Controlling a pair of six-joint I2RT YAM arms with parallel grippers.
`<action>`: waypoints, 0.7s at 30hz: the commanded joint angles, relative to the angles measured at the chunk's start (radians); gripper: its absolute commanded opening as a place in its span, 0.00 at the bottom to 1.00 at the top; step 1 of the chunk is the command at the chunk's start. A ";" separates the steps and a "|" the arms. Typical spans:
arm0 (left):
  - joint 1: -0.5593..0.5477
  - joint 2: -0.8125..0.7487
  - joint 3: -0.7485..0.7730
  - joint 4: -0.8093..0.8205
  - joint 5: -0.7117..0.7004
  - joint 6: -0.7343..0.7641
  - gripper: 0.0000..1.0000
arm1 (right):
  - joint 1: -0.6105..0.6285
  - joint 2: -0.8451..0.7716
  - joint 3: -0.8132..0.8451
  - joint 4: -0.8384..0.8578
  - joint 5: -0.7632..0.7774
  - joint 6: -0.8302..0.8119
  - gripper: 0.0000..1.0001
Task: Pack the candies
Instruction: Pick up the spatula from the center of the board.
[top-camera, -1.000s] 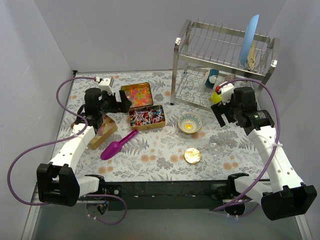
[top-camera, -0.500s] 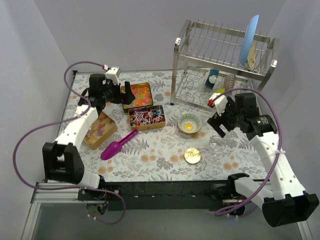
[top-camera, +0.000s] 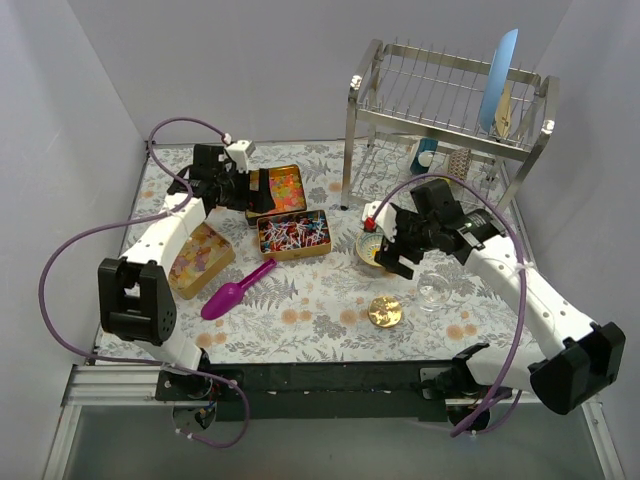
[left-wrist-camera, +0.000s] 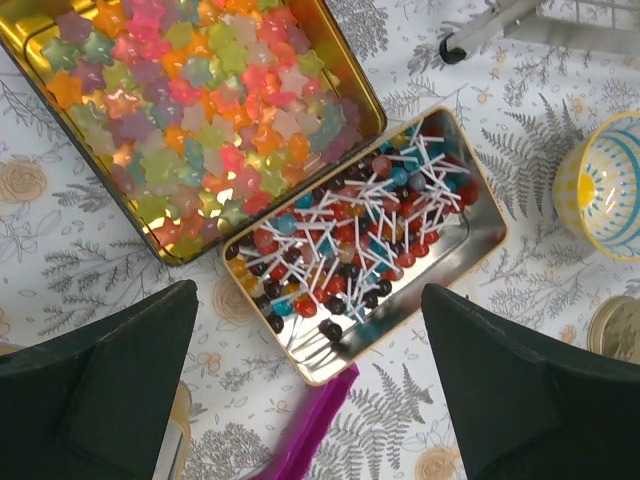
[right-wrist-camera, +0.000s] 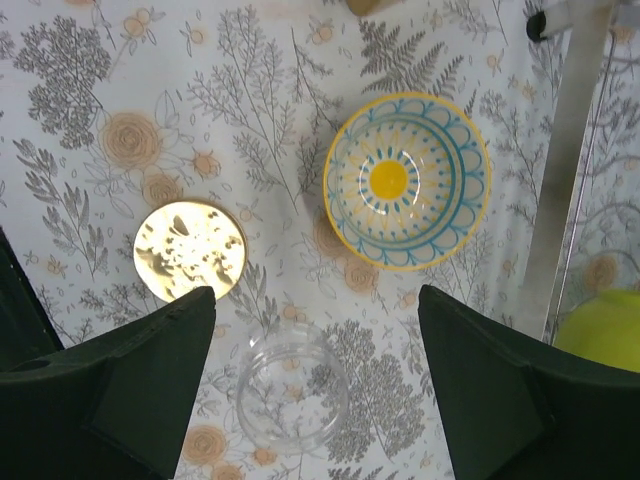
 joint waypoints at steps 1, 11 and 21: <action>-0.004 -0.151 -0.052 -0.096 0.040 0.066 0.95 | 0.073 0.066 0.075 0.123 -0.031 0.090 0.89; -0.070 -0.189 -0.158 -0.467 0.240 0.444 0.87 | 0.106 0.106 -0.003 0.160 -0.042 0.137 0.86; -0.127 -0.277 -0.414 -0.148 0.016 0.354 0.79 | 0.106 0.069 -0.023 0.150 -0.010 0.153 0.88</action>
